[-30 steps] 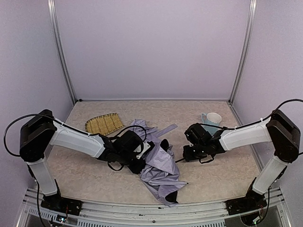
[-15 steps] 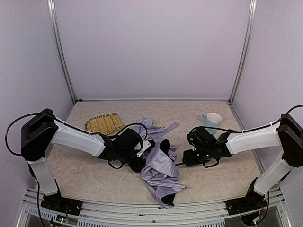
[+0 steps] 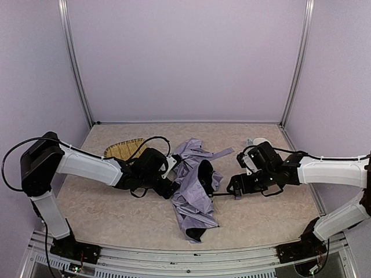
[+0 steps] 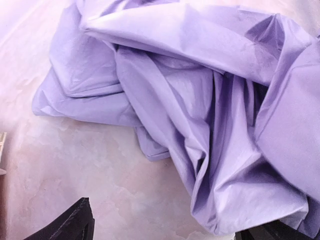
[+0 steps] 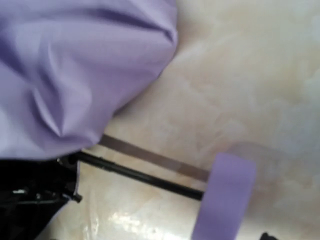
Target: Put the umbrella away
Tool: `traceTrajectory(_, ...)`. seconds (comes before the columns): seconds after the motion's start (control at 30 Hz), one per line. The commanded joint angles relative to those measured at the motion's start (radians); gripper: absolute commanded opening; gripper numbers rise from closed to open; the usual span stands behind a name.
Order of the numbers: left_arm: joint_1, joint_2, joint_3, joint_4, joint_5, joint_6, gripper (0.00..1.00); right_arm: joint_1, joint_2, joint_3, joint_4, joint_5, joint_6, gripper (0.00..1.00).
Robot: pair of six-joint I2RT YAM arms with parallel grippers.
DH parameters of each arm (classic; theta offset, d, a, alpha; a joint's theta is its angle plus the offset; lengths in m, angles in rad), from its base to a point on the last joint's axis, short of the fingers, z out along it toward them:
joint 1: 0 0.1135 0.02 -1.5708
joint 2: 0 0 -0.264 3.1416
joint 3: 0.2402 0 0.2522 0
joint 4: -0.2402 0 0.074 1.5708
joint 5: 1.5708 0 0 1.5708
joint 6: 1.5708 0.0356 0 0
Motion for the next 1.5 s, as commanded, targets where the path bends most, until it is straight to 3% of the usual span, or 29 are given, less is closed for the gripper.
traceTrajectory(0.0, 0.003, -0.050, -0.017, 0.050, -0.063, 0.009, 0.95, -0.036, -0.018, -0.020, -0.005, -0.038, -0.034, 0.85)
traceTrajectory(0.2, 0.006, -0.106, -0.028, 0.026, -0.084, -0.017, 0.96, -0.076, 0.024, -0.033, 0.021, -0.052, -0.053, 0.83)
traceTrajectory(0.3, 0.007, -0.184, -0.070, 0.007, -0.066, -0.066, 0.95, -0.109, 0.025, -0.047, 0.050, -0.075, -0.050, 0.68)
traceTrajectory(0.4, 0.017, -0.229, -0.128, 0.000, -0.031, -0.136, 0.87, -0.120, 0.044, -0.052, 0.078, -0.098, -0.040, 0.52)
traceTrajectory(0.53, 0.020, -0.194, -0.185, 0.015, 0.057, -0.175, 0.73, -0.120, 0.108, -0.052, 0.119, -0.167, -0.037, 0.52)
traceTrajectory(0.67, 0.019, -0.106, -0.192, 0.072, 0.141, -0.188, 0.68, -0.120, 0.152, -0.071, 0.166, -0.193, -0.027, 0.54)
traceTrajectory(0.87, -0.004, 0.023, -0.099, 0.182, 0.199, -0.139, 0.69, -0.102, 0.241, -0.059, 0.231, -0.198, -0.022, 0.42)
traceTrajectory(1.03, -0.041, 0.175, 0.082, 0.090, 0.195, -0.136, 0.66, -0.037, 0.319, -0.007, 0.242, -0.176, -0.039, 0.28)
traceTrajectory(1.23, -0.083, 0.266, 0.152, 0.101, 0.218, -0.140, 0.64, 0.105, 0.444, 0.123, 0.238, -0.180, -0.154, 0.27)
traceTrajectory(1.47, -0.164, 0.303, 0.242, 0.076, 0.184, -0.016, 0.63, 0.203, 0.518, 0.270, 0.290, -0.248, -0.212, 0.26)
